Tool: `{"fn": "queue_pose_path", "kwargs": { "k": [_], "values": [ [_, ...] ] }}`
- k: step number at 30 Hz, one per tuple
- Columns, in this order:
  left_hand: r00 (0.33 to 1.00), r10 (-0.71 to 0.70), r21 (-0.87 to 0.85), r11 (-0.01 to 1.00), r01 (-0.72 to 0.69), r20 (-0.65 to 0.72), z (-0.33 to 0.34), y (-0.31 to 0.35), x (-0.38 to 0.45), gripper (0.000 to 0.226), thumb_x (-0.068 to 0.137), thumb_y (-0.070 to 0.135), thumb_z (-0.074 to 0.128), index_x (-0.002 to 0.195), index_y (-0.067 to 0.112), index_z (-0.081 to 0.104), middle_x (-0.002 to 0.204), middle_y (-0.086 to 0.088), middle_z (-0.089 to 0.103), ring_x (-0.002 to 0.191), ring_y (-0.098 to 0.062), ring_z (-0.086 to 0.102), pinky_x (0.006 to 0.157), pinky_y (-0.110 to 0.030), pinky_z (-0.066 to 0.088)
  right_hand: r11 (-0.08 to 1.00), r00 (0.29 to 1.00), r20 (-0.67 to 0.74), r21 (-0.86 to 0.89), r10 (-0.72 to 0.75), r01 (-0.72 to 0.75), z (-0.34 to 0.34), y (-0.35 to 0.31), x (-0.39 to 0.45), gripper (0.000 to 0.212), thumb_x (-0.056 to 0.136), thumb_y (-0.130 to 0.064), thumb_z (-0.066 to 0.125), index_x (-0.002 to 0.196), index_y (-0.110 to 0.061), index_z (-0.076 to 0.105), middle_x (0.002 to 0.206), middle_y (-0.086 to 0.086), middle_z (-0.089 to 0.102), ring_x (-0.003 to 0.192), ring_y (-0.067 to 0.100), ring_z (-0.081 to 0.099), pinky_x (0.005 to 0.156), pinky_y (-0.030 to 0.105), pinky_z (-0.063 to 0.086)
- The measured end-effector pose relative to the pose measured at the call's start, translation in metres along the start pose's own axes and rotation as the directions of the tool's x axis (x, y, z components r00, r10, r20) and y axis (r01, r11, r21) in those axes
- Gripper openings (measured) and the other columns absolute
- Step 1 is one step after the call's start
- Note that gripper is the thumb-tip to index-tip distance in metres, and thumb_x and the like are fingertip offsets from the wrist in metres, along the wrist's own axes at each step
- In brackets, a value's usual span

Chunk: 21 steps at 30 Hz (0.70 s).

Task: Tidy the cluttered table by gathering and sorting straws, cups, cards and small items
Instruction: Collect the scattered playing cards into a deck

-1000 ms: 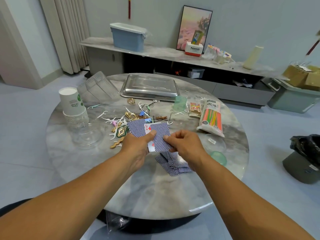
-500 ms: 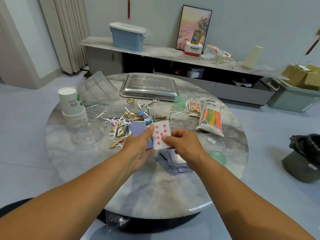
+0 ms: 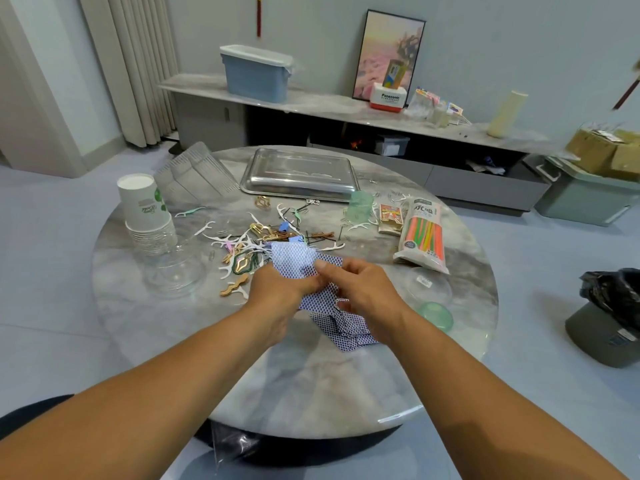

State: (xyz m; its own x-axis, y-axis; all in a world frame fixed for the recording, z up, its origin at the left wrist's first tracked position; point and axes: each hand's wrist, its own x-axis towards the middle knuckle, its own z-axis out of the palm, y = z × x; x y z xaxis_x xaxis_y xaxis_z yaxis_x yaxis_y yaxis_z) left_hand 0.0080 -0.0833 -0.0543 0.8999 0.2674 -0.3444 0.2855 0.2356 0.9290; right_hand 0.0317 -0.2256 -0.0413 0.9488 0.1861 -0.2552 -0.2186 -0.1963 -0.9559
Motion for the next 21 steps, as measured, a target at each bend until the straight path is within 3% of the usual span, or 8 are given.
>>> {"fn": "queue_pose_path", "kwargs": {
  "k": [4, 7, 9, 12, 13, 15, 18, 21],
  "values": [
    [0.986, 0.134, 0.152, 0.977, -0.148, 0.096, 0.003, -0.006, -0.005, 0.052, 0.061, 0.004, 0.094, 0.105, 0.019, 0.07, 0.095, 0.001, 0.077, 0.091, -0.019, 0.074, 0.083, -0.04, 0.062, 0.979, 0.996, -0.002, 0.184, 0.086, -0.084, -0.003, 0.004, 0.006, 0.015, 0.083, -0.02, 0.083, 0.091, -0.013, 0.073, 0.086, 0.007, 0.076, 0.066, 0.013, 0.069, 0.052, 0.023, 0.05],
    [0.966, 0.177, 0.182, 0.96, -0.212, 0.191, 0.005, -0.007, -0.008, 0.056, 0.065, 0.005, 0.093, 0.113, 0.016, 0.068, 0.1, -0.001, 0.077, 0.095, -0.02, 0.074, 0.083, -0.038, 0.061, 0.938, 0.986, 0.089, 0.306, 0.142, -0.163, -0.006, 0.001, 0.005, 0.022, 0.085, -0.01, 0.078, 0.104, -0.001, 0.072, 0.094, 0.018, 0.076, 0.072, 0.023, 0.073, 0.057, 0.03, 0.058],
    [0.953, 0.132, 0.173, 0.968, -0.183, 0.272, 0.008, -0.006, -0.011, 0.061, 0.068, 0.022, 0.094, 0.12, 0.018, 0.062, 0.107, -0.001, 0.075, 0.1, -0.019, 0.073, 0.085, -0.036, 0.059, 0.944, 0.986, 0.056, 0.287, 0.154, -0.164, -0.011, -0.002, 0.008, 0.019, 0.087, -0.008, 0.076, 0.103, 0.001, 0.071, 0.095, 0.019, 0.076, 0.075, 0.026, 0.074, 0.063, 0.036, 0.062],
    [0.966, -0.066, 0.271, 0.963, -0.004, 0.251, 0.014, -0.002, -0.016, 0.086, 0.073, 0.069, 0.074, 0.139, 0.021, 0.047, 0.131, 0.001, 0.06, 0.119, -0.02, 0.062, 0.102, -0.039, 0.051, 0.989, 0.96, -0.24, 0.045, 0.146, -0.139, -0.036, -0.005, 0.018, 0.009, 0.088, -0.012, 0.078, 0.091, -0.007, 0.07, 0.092, 0.017, 0.076, 0.074, 0.024, 0.072, 0.064, 0.038, 0.062],
    [0.969, -0.131, 0.295, 0.953, 0.064, 0.212, 0.014, -0.002, -0.016, 0.085, 0.082, 0.07, 0.065, 0.147, 0.02, 0.041, 0.141, -0.002, 0.053, 0.127, -0.023, 0.055, 0.109, -0.044, 0.045, 0.985, 0.934, -0.338, -0.082, 0.114, -0.15, -0.047, -0.003, 0.021, 0.01, 0.087, -0.014, 0.078, 0.091, -0.009, 0.07, 0.091, 0.014, 0.074, 0.076, 0.024, 0.071, 0.066, 0.039, 0.062],
    [0.96, -0.255, 0.248, 0.943, 0.22, 0.119, 0.013, -0.002, -0.015, 0.073, 0.099, 0.054, 0.054, 0.156, 0.014, 0.033, 0.152, -0.009, 0.043, 0.134, -0.028, 0.048, 0.115, -0.048, 0.039, 0.944, 0.91, -0.404, -0.256, 0.09, -0.208, -0.063, 0.006, 0.024, 0.01, 0.086, -0.015, 0.078, 0.091, -0.011, 0.071, 0.093, 0.011, 0.071, 0.088, 0.029, 0.069, 0.083, 0.048, 0.06],
    [0.916, -0.39, 0.08, 0.92, 0.383, 0.096, 0.013, -0.002, -0.019, 0.063, 0.105, 0.035, 0.053, 0.157, 0.01, 0.028, 0.163, -0.013, 0.03, 0.146, -0.031, 0.036, 0.117, -0.052, 0.034, 0.882, 0.918, -0.36, -0.363, 0.163, -0.299, -0.061, 0.022, 0.025, 0.016, 0.085, -0.017, 0.079, 0.096, -0.007, 0.074, 0.098, 0.015, 0.073, 0.095, 0.032, 0.069, 0.092, 0.049, 0.057],
    [0.89, -0.443, -0.011, 0.895, 0.447, 0.107, 0.017, -0.002, -0.023, 0.056, 0.106, 0.032, 0.051, 0.155, 0.013, 0.032, 0.163, -0.012, 0.029, 0.147, -0.03, 0.035, 0.117, -0.057, 0.032, 0.732, 0.925, -0.343, -0.587, 0.16, -0.344, -0.042, 0.031, 0.032, 0.041, 0.083, -0.037, 0.08, 0.106, -0.005, 0.07, 0.12, 0.02, 0.067, 0.112, 0.036, 0.063, 0.098, 0.042, 0.052]
  ]
}}
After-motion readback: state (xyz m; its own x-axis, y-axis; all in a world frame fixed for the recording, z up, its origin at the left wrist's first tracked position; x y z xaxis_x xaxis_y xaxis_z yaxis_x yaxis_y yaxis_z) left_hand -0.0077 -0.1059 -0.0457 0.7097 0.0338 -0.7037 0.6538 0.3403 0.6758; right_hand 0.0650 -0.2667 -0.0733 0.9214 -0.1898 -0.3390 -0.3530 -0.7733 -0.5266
